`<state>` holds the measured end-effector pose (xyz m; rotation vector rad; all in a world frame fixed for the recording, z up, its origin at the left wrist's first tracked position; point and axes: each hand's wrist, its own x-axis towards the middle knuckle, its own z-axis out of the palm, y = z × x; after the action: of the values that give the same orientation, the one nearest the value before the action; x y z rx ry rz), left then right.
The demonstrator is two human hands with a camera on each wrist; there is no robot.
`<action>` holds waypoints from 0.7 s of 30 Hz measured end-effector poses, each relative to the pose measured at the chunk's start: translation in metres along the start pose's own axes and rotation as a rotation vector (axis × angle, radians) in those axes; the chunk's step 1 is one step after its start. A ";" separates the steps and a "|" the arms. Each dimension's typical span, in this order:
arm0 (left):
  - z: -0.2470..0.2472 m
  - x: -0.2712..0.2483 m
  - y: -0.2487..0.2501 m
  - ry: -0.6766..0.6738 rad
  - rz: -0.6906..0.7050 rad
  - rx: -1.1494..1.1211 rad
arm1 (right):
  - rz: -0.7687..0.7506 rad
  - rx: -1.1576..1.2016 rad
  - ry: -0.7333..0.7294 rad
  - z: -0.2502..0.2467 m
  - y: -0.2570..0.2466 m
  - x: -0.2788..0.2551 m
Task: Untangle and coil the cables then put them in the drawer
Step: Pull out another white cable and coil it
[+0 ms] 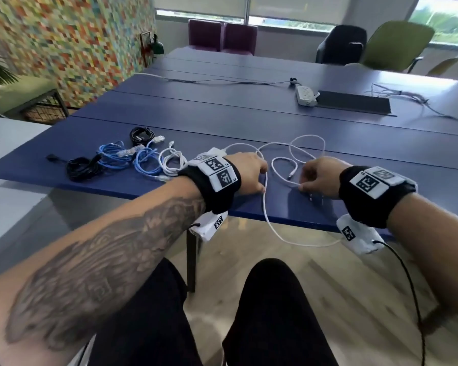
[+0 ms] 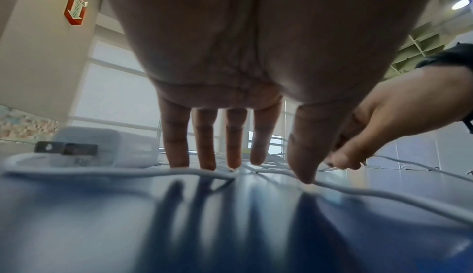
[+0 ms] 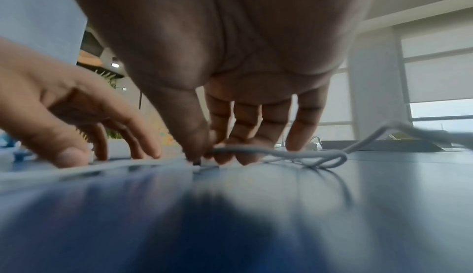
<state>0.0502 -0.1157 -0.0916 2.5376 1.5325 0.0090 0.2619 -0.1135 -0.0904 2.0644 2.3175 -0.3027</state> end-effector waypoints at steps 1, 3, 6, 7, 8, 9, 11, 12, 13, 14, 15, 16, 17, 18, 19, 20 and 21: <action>0.002 0.001 -0.001 0.004 -0.004 -0.006 | -0.004 0.053 0.055 -0.003 0.004 0.000; 0.005 0.004 -0.004 0.010 -0.020 -0.015 | 0.015 0.320 0.227 -0.016 0.011 -0.002; 0.006 0.004 -0.007 0.008 -0.032 -0.026 | 0.017 0.794 0.506 -0.053 0.018 -0.012; 0.005 0.005 -0.007 0.022 -0.029 -0.043 | 0.004 0.934 0.573 -0.066 0.017 -0.018; 0.003 0.005 -0.006 0.052 -0.034 -0.073 | -0.013 1.063 0.620 -0.078 0.016 -0.025; 0.001 0.006 -0.005 0.099 -0.041 -0.117 | -0.046 1.174 0.648 -0.089 0.013 -0.032; -0.006 0.006 0.000 0.231 -0.043 -0.263 | -0.139 1.321 0.653 -0.105 0.005 -0.042; -0.010 0.006 0.005 0.286 -0.032 -0.363 | -0.186 1.369 0.640 -0.111 0.000 -0.047; -0.015 0.007 0.010 0.319 -0.011 -0.465 | -0.221 1.407 0.624 -0.114 -0.004 -0.050; -0.021 0.008 0.016 0.329 0.021 -0.557 | -0.250 1.440 0.603 -0.117 -0.008 -0.052; -0.026 0.008 0.023 0.323 0.060 -0.619 | -0.278 1.468 0.576 -0.118 -0.013 -0.054; -0.031 0.009 0.030 0.304 0.100 -0.632 | -0.303 1.501 0.547 -0.119 -0.017 -0.056; -0.033 0.010 0.037 0.276 0.139 -0.600 | -0.328 1.538 0.524 -0.121 -0.021 -0.058; -0.033 0.013 0.042 0.244 0.169 -0.544 | -0.352 1.580 0.506 -0.123 -0.025 -0.059; -0.030 0.017 0.046 0.213 0.188 -0.490 | -0.374 1.624 0.489 -0.126 -0.028 -0.061; -0.026 0.022 0.049 0.193 0.198 -0.458 | -0.399 1.669 0.469 -0.129 -0.031 -0.063; -0.022 0.027 0.051 0.189 0.202 -0.464 | -0.428 1.718 0.443 -0.131 -0.035 -0.065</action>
<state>0.1061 -0.1116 -0.0639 2.3429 1.1511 0.5756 0.2504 -0.1605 0.0524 1.7554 3.0237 -2.9080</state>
